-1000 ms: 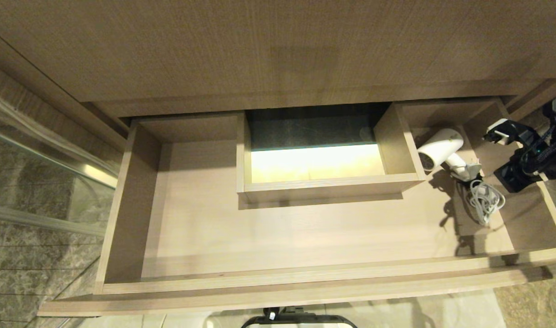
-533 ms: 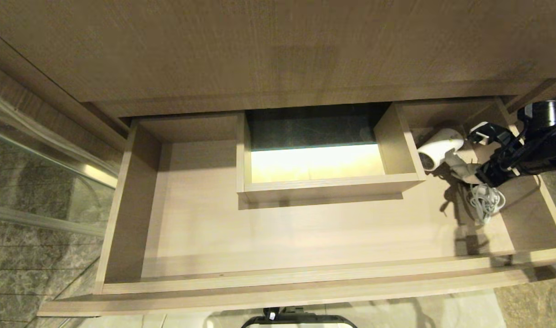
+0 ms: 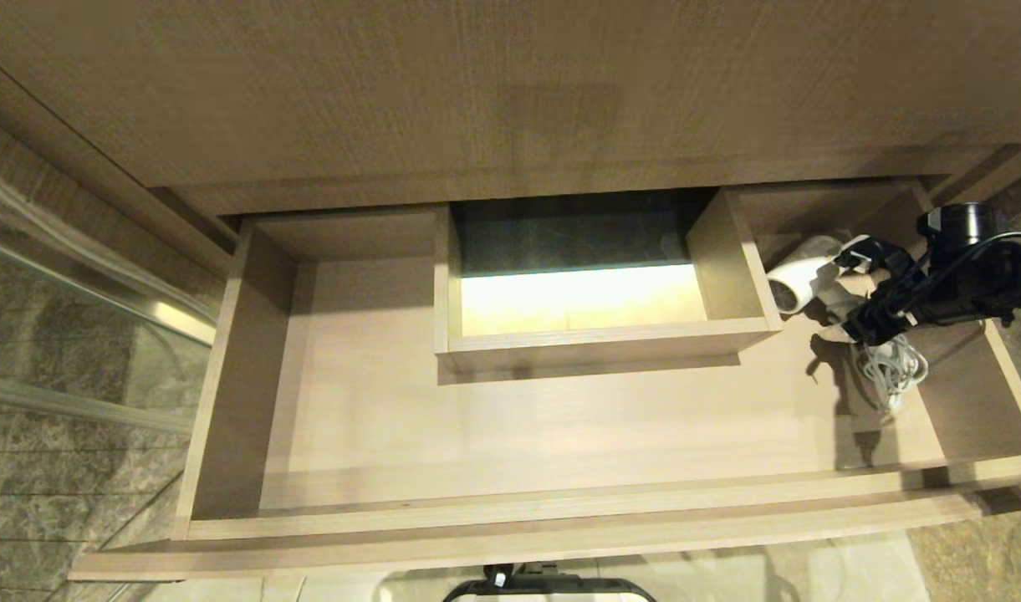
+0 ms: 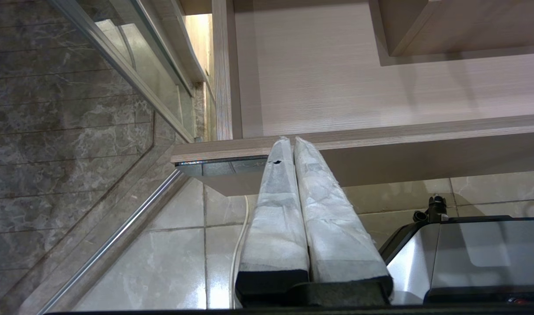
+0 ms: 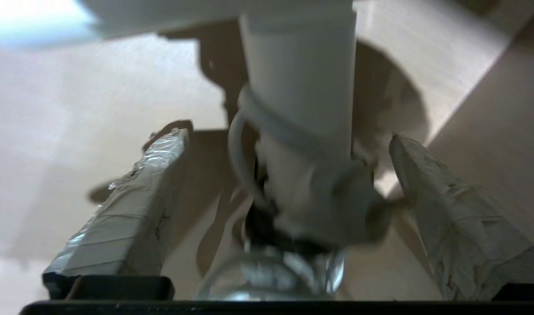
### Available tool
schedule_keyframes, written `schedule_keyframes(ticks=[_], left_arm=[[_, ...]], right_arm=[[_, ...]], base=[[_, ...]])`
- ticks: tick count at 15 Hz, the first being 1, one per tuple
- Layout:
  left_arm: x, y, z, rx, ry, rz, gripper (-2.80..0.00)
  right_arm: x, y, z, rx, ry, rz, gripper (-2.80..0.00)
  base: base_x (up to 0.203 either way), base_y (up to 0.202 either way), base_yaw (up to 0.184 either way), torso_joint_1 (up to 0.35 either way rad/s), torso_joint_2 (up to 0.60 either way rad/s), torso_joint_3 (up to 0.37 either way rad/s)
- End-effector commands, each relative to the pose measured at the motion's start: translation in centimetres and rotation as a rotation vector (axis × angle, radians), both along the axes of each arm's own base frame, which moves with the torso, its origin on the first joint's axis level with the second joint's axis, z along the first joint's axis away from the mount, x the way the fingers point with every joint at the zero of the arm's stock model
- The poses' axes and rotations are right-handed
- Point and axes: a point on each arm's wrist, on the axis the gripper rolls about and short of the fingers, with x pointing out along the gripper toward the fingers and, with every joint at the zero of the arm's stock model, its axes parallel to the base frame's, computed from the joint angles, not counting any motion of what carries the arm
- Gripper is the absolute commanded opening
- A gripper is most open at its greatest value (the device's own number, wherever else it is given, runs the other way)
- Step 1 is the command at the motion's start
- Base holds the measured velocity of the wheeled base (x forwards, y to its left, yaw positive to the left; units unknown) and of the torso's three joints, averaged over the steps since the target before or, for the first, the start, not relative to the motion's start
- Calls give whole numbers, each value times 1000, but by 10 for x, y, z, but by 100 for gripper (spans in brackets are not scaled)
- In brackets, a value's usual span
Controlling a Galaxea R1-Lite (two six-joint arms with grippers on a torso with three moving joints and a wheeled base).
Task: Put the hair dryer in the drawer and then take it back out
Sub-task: Take the hairdryer out
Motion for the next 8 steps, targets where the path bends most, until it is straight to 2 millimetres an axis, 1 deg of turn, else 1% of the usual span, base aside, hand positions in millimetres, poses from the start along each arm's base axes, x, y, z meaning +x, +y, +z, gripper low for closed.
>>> schedule_keyframes(ticks=[1,4,8], left_arm=[[0,0,0,0,1,-2,-280],[0,0,0,0,1,-1,-280],[0,0,0,0,1,-1,-280]], right_arm=[[8,-2,-9,20,6,11,-280],[6,-1,-5,14,0,13,-280],[-8,4,20,7,-22,12,-280]], base=[[0,0,0,0,0,0],[0,0,0,0,0,0],[0,0,0,0,0,0]])
